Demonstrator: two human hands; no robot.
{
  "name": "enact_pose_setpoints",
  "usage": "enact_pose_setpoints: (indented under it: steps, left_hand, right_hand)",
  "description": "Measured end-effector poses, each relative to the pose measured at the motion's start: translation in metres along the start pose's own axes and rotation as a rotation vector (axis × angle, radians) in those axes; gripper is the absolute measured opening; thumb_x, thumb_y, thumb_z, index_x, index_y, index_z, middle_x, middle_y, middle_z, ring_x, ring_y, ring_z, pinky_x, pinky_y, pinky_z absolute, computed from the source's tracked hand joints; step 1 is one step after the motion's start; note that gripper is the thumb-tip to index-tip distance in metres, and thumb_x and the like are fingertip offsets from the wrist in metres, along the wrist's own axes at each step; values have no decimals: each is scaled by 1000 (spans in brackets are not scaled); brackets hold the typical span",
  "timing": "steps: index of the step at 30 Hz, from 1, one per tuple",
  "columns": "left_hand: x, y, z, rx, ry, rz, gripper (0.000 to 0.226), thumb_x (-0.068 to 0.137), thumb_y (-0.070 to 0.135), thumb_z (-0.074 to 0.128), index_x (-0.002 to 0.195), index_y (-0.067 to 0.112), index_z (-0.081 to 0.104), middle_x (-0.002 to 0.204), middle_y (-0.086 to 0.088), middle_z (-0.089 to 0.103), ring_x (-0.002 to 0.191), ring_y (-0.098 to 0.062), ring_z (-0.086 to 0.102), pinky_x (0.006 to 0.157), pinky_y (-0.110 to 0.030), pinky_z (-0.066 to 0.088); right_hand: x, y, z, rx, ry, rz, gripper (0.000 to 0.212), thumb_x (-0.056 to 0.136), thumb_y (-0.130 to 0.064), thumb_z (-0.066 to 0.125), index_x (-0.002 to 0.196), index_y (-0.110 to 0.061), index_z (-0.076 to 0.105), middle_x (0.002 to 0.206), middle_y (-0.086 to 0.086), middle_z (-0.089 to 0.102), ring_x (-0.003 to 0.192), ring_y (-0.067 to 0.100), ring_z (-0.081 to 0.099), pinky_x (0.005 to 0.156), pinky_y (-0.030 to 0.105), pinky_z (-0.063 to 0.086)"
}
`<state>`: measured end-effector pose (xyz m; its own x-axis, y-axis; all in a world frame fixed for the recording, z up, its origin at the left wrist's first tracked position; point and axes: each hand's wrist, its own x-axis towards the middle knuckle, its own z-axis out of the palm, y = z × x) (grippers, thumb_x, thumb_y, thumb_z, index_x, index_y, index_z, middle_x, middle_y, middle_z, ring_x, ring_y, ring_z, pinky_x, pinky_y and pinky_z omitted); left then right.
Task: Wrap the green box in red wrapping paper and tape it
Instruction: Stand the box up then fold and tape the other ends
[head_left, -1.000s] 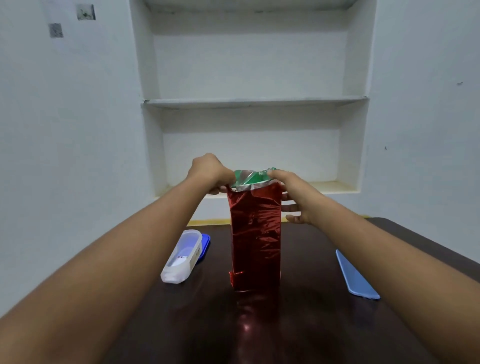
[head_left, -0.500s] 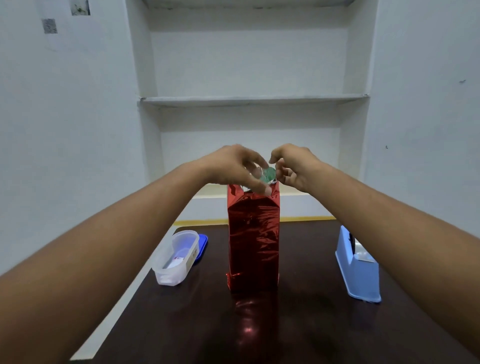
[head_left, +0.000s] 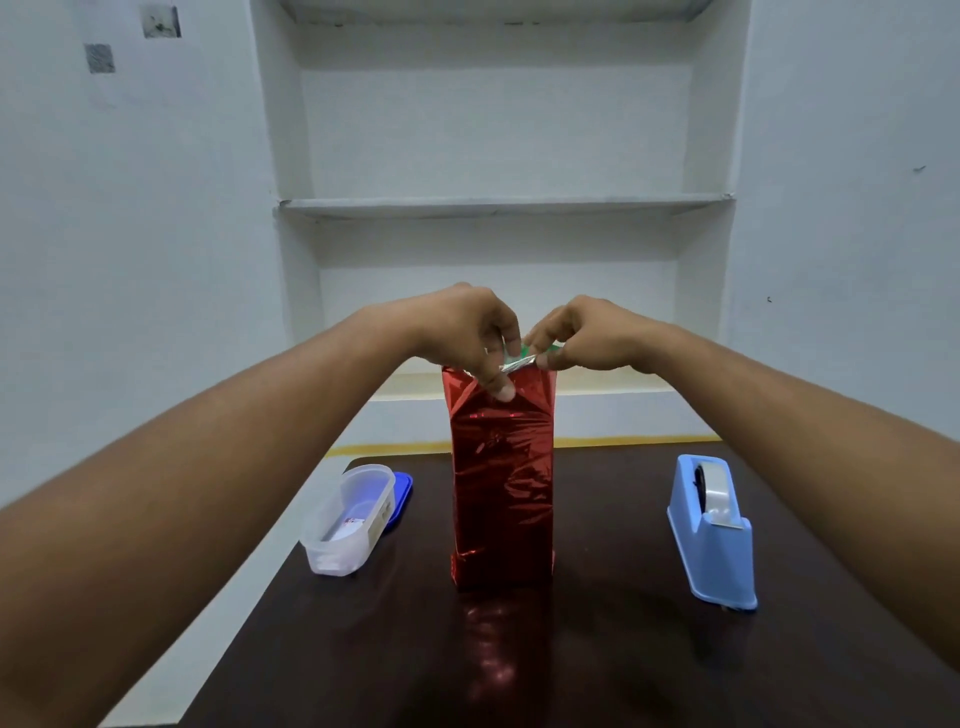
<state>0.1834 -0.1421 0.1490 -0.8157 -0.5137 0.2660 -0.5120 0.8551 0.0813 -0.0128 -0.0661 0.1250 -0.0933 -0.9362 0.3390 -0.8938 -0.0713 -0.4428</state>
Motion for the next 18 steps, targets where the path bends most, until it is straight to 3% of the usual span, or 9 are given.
enact_pose_setpoints:
  steps: [2,5,9,12,15,18]
  left_hand:
    - [0,-4,4,106,-3,-10,42,69,32,95,106,29,74,91,11,73,85,-7,68,62,-19,49]
    - [-1,-8,7,90,48,27,31,83,20,85,111,24,74,89,10,76,86,-10,69,74,-29,54]
    - [-4,-8,10,100,102,81,19,98,21,65,115,23,73,95,6,74,92,-15,67,87,-35,56]
    - [-7,-6,10,82,138,86,19,104,25,55,114,24,71,88,12,68,92,-17,66,79,-33,52]
    - [-8,-8,9,-1,100,70,23,95,45,70,110,28,69,87,12,70,87,-10,66,74,-28,52]
    - [-6,-14,8,63,64,76,21,90,34,79,108,26,73,85,12,71,85,-12,68,72,-28,51]
  right_hand:
    - [-1,-2,-6,33,13,-19,7,95,-27,73,96,-28,80,111,-9,73,113,15,64,99,37,51]
    - [-7,-2,-9,98,32,-73,11,98,-25,69,105,-27,77,105,-9,74,110,13,65,105,40,51]
    - [-14,1,1,-94,-17,-132,43,85,-20,83,125,-30,70,112,-13,70,112,7,59,96,26,42]
    - [-12,3,8,-67,75,-170,35,89,-12,78,120,-28,72,101,-11,73,101,6,64,94,28,46]
    - [-11,5,7,3,129,-184,23,97,-8,65,108,-25,75,93,-9,75,94,8,69,90,28,50]
    - [-11,5,1,55,148,-216,17,99,-14,63,104,-23,76,92,-10,75,92,4,67,82,23,47]
